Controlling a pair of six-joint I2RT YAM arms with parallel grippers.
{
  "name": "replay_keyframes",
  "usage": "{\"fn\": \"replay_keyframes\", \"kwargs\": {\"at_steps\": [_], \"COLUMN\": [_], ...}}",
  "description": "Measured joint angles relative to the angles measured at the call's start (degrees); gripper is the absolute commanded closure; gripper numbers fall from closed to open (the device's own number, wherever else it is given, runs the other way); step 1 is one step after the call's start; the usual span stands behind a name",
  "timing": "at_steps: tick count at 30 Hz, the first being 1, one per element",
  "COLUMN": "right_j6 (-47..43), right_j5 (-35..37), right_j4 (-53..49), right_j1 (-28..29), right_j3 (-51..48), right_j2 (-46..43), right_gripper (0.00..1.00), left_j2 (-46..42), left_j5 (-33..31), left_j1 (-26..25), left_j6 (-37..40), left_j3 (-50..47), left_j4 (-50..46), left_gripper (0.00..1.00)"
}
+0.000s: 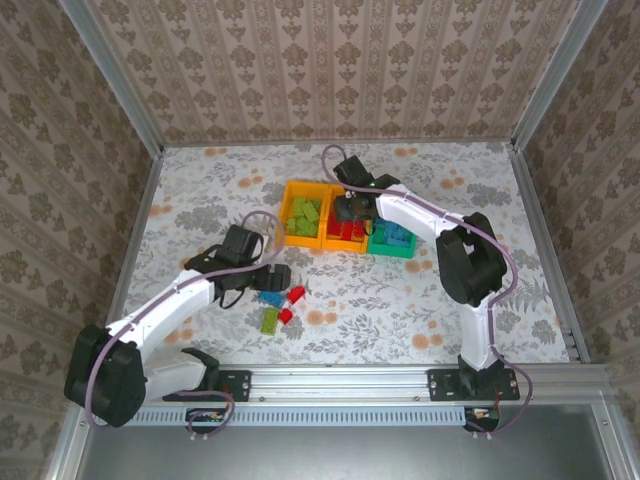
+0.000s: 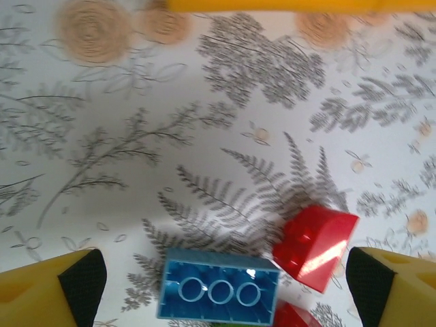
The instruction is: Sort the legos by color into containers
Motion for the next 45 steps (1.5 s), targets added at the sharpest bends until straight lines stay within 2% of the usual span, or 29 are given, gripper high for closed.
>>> {"fn": "replay_keyframes", "kwargs": {"at_steps": [4,11,15,19,22,27,33,45], "right_j6": [0.6,1.4,2.7,4.4,5.5,6.5,6.8,6.8], "right_j5": [-0.9,-2.9,-4.2,-5.5,-5.8,-5.9,-5.9,-5.9], "right_j4": [-1.3,-1.2,-0.4,1.3,2.8,3.4,3.4,3.4], "right_j1": [-0.9,-0.9,-1.1,-2.0,-3.3,-5.9,-8.0,-9.4], "right_j3": [2.5,1.2,-2.2,-6.6,-9.6,-13.9,-16.6,-17.6], "right_j2": [0.7,-0.4,-4.5,-10.2,-13.7,-17.8,-19.6,-20.4], "right_gripper": [0.24,0.13,0.12,0.11,0.1,0.1,0.09,0.09], "left_j2": [0.5,7.6,11.6,15.1,17.4,20.2,23.1,29.5], "left_j5": [0.7,1.9,1.4,0.6,0.4,0.4,0.4,-1.3], "left_j1": [-3.4,-7.7,-10.0,-12.4,-13.2,-13.5,-13.9,-14.5], "left_j6": [2.4,7.5,10.1,12.7,14.3,16.6,18.3,19.1], "left_j3": [0.0,2.1,5.7,9.5,11.2,12.6,15.3,18.8], "left_j4": [0.8,0.7,-0.7,-2.0,-3.0,-5.5,-9.1,-14.3], "left_gripper": [0.08,0.12,0.12,0.19,0.22,0.22,0.24,0.36]}}
